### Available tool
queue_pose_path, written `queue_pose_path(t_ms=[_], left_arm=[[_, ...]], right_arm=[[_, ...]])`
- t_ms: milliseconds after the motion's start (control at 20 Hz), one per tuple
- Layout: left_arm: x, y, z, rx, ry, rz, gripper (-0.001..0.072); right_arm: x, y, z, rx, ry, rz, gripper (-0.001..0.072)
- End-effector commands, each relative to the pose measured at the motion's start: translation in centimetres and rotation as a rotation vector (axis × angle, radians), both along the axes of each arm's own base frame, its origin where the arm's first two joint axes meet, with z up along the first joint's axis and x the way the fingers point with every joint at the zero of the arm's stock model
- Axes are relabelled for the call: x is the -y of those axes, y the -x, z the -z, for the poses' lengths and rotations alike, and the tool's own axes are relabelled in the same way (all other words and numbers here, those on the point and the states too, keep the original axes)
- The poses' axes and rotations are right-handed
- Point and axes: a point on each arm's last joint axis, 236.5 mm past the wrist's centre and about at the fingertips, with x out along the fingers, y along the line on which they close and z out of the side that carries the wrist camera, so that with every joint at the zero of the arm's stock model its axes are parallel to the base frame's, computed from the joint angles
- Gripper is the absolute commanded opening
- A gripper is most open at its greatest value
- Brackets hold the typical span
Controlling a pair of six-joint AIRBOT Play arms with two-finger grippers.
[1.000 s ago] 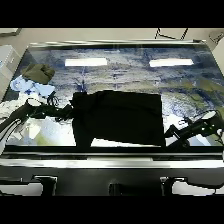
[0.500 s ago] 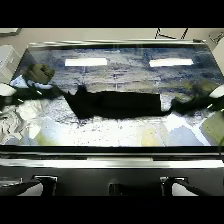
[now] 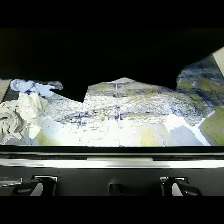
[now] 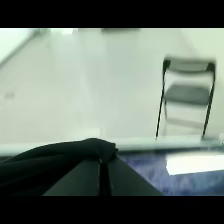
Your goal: Fold the clothes and pants, and hang the long-sleeved shirts on hangers.
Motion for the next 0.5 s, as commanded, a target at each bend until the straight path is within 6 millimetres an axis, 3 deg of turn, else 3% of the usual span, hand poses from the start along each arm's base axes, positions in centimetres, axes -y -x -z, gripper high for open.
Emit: queue_pose_path(t_ms=[0, 100, 200, 300, 450], left_arm=[[-0.7, 5.6, -4.2, 0.169, 0.039, -0.047, 0.0021], [-1.3, 4.8, -3.9, 0.159, 0.018, -0.082, 0.0022], [-1.9, 2.0, -1.7, 0.073, -0.042, -0.123, 0.0022], [-2.2, -2.7, 3.5, -0.121, -0.124, -0.123, 0.0022], [-2.7, -11.4, 15.1, -0.467, -0.142, -0.071, 0.0022]], right_arm=[[-0.5, 4.5, -5.0, 0.192, 0.014, 0.029, 0.0036], [-0.4, 3.7, -4.2, 0.157, 0.000, 0.021, 0.0036], [-0.2, 1.3, -0.9, 0.022, -0.049, 0.005, 0.0035], [0.2, -2.8, 6.7, -0.278, -0.109, -0.025, 0.0035], [1.5, -10.2, 20.6, -0.711, -0.209, -0.060, 0.0034]])
